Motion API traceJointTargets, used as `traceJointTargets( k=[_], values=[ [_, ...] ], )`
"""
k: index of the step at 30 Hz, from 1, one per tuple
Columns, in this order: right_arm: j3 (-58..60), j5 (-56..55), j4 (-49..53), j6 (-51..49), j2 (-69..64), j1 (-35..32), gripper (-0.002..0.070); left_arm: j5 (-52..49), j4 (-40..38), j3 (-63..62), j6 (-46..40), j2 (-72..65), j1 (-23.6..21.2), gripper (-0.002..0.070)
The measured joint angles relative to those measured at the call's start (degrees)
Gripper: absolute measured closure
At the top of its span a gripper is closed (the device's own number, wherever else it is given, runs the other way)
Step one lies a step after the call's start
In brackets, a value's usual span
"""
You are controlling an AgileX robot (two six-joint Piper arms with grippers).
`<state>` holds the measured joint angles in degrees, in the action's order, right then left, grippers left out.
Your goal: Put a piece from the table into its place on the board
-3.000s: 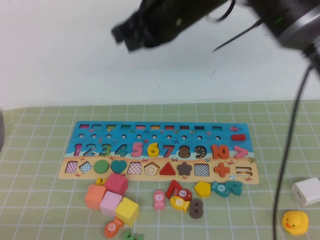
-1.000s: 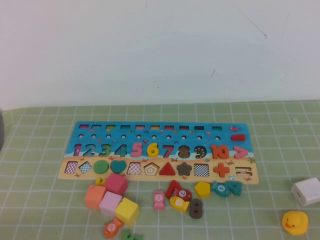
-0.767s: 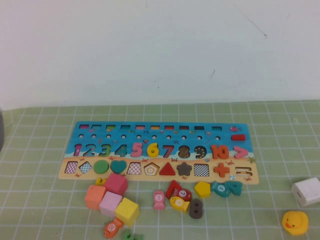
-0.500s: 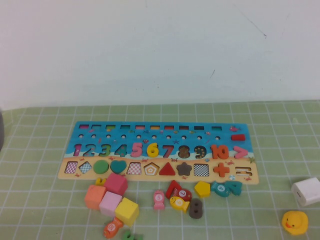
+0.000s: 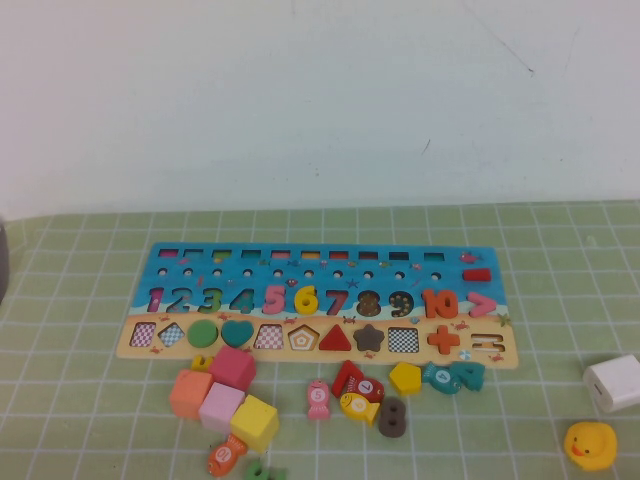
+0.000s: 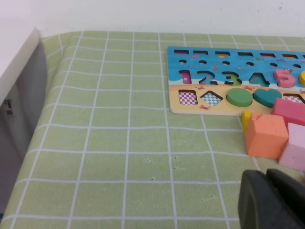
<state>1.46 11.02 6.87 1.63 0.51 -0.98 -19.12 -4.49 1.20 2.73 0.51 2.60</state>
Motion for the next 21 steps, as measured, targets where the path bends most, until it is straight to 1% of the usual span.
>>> traceJointTargets(
  k=[4, 7, 9, 14, 21],
  values=[
    [0.0, 7.06, -8.88, 6.8, 0.0, 0.0, 0.0678, 0.0, 0.0, 0.0, 0.0, 0.0, 0.0, 0.0676],
    [0.0, 8.67, -9.39, 7.53, 0.0, 0.0, 0.0678, 0.0, 0.0, 0.0, 0.0, 0.0, 0.0, 0.0676],
    [0.0, 8.92, -8.4, 5.81, 0.0, 0.0, 0.0678, 0.0, 0.0, 0.0, 0.0, 0.0, 0.0, 0.0676],
    [0.0, 9.06, -4.3, -3.42, 0.0, 1.03, 0.0678, 0.0, 0.0, 0.0, 0.0, 0.0, 0.0, 0.0676],
    [0.0, 9.18, -3.4, -5.54, 0.0, 1.59, 0.0678, 0.0, 0.0, 0.0, 0.0, 0.0, 0.0, 0.0676]
  ],
)
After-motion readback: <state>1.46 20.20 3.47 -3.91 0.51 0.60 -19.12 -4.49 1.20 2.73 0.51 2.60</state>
